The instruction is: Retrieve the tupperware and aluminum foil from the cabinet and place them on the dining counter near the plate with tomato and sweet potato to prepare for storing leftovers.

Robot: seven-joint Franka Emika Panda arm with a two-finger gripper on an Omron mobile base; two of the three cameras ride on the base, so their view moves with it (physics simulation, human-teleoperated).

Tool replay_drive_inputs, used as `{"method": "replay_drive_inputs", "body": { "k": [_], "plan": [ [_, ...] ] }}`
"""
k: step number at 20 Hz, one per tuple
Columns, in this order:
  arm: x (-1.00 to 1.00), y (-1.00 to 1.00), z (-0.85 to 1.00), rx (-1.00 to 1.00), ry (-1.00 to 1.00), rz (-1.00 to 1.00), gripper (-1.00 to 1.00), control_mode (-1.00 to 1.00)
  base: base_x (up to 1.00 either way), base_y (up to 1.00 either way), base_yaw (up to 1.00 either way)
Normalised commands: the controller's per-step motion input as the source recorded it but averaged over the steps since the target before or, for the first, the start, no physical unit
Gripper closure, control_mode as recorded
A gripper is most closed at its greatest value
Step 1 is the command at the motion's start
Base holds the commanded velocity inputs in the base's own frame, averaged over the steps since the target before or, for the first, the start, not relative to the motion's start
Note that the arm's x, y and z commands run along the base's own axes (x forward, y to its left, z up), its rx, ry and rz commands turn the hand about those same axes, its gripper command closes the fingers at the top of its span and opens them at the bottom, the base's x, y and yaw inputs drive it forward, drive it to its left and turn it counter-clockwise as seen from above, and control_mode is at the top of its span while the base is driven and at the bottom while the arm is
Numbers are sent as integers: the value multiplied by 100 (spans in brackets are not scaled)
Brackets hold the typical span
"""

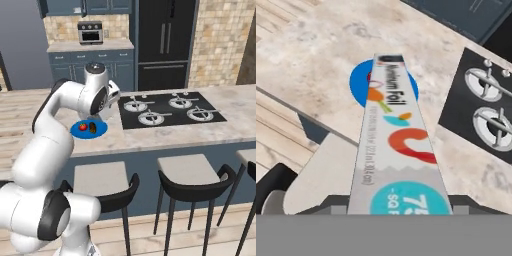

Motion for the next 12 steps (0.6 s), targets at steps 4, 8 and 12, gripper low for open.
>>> {"method": "replay_drive_inputs", "body": {
  "k": [4,8,12],
  "plan": [
    [54,0,-41,8,0,-4,100,-100,0,0,0],
    [53,-12,-39,2,2,-15,100,-100,0,0,0],
    [52,-23,-30,1,0,-21,100,-100,0,0,0]
  ]
}}
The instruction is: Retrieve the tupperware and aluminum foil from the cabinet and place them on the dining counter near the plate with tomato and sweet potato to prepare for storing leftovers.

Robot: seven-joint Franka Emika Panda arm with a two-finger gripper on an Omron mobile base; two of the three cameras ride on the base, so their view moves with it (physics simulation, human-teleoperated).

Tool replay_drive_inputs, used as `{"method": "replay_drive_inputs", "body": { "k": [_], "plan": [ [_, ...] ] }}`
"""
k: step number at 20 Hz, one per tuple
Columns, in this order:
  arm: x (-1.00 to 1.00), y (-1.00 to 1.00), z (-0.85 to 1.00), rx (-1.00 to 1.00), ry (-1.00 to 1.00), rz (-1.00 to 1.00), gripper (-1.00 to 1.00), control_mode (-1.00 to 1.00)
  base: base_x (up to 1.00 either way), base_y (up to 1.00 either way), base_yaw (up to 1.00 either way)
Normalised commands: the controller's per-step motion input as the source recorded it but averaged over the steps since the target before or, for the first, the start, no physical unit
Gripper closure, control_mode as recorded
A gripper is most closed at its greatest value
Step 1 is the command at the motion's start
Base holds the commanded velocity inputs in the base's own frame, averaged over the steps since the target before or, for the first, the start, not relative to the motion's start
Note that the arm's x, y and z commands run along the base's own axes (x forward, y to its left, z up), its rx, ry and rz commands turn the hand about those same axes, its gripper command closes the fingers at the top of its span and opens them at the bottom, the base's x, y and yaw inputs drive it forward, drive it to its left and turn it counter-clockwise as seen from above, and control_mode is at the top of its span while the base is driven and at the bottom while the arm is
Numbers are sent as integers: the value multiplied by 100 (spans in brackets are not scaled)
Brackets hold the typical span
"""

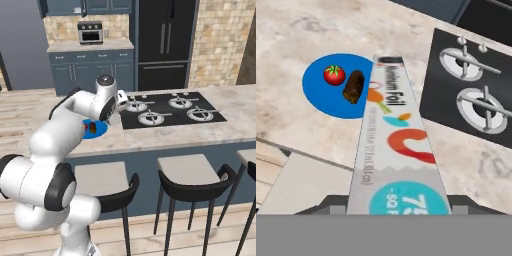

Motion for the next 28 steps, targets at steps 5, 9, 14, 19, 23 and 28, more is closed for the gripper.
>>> {"method": "replay_drive_inputs", "body": {
  "k": [5,9,14,19,23,28],
  "plan": [
    [45,-5,-32,0,0,-15,100,-100,0,0,0],
    [50,-1,-40,0,0,-5,100,-100,0,0,0],
    [54,0,-51,2,3,0,100,-100,0,0,0],
    [53,0,-54,4,6,0,100,-100,0,0,0],
    [53,0,-52,4,6,0,100,-100,0,0,0],
    [54,0,-49,4,6,0,100,-100,0,0,0]
  ]
}}
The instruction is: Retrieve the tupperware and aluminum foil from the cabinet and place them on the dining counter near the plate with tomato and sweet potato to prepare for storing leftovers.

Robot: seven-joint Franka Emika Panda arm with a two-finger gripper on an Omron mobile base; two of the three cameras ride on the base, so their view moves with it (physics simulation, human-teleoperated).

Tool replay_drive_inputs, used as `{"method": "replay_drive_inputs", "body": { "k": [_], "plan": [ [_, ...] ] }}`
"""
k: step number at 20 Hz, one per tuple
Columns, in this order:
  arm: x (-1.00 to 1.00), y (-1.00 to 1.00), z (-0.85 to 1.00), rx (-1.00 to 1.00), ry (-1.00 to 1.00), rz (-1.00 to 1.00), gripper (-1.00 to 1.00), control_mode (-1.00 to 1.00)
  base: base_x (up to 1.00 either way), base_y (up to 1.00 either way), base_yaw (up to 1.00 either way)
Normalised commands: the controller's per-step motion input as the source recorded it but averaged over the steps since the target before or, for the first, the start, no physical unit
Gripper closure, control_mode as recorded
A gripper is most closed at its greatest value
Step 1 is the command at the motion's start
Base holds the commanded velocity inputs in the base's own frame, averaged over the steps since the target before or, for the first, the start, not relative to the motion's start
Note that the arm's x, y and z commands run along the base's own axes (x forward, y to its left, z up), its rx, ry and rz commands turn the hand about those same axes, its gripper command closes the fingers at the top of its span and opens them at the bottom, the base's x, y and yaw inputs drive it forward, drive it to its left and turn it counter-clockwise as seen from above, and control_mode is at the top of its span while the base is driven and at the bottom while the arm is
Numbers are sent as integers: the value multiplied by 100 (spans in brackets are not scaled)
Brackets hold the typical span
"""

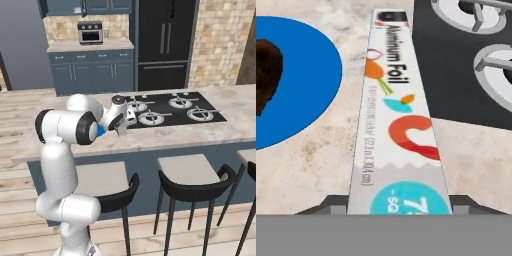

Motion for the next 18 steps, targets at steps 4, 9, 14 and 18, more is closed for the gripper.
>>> {"method": "replay_drive_inputs", "body": {
  "k": [4,9,14,18],
  "plan": [
    [50,3,-51,3,16,0,-100,-100,0,0,0],
    [42,2,-21,3,16,0,-100,-100,0,0,0],
    [17,6,6,1,11,-2,-100,-100,0,0,0],
    [-4,3,64,0,-1,-5,-100,-100,0,0,0]
  ]
}}
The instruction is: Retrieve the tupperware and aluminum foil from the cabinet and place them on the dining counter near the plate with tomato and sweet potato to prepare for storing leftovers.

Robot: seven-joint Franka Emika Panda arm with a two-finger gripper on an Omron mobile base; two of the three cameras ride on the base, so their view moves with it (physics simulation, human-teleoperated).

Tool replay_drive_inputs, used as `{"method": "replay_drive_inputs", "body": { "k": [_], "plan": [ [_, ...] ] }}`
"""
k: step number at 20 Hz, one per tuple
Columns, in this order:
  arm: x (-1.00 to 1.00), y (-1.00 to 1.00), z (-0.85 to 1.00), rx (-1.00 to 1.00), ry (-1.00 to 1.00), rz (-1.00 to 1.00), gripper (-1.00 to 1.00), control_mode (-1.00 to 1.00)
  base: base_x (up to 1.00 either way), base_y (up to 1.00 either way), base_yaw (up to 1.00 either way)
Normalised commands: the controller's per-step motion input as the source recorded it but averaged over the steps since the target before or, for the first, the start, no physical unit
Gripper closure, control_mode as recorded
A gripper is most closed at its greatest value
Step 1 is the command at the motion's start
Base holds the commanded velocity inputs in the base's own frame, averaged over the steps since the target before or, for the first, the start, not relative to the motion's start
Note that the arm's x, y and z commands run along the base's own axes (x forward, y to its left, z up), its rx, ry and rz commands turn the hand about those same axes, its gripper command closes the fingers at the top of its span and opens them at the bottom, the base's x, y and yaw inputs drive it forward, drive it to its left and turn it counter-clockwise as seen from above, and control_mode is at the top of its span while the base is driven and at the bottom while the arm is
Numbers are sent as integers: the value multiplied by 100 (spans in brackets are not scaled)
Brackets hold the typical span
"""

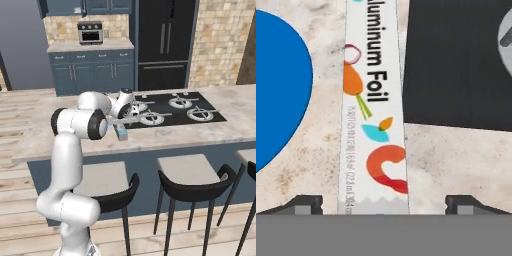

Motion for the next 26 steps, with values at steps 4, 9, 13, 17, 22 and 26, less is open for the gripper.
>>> {"method": "replay_drive_inputs", "body": {
  "k": [4,9,13,17,22,26],
  "plan": [
    [-61,47,51,-5,-4,0,-100,-100,0,0,0],
    [-99,61,10,-4,0,0,-100,-100,0,0,0],
    [-100,45,14,0,0,0,-100,-100,0,0,0],
    [-98,15,54,0,-3,-6,-100,-100,0,0,0],
    [-66,0,94,0,-5,-9,-100,-100,0,0,0],
    [-58,0,98,0,-6,-7,-100,-100,0,0,0]
  ]
}}
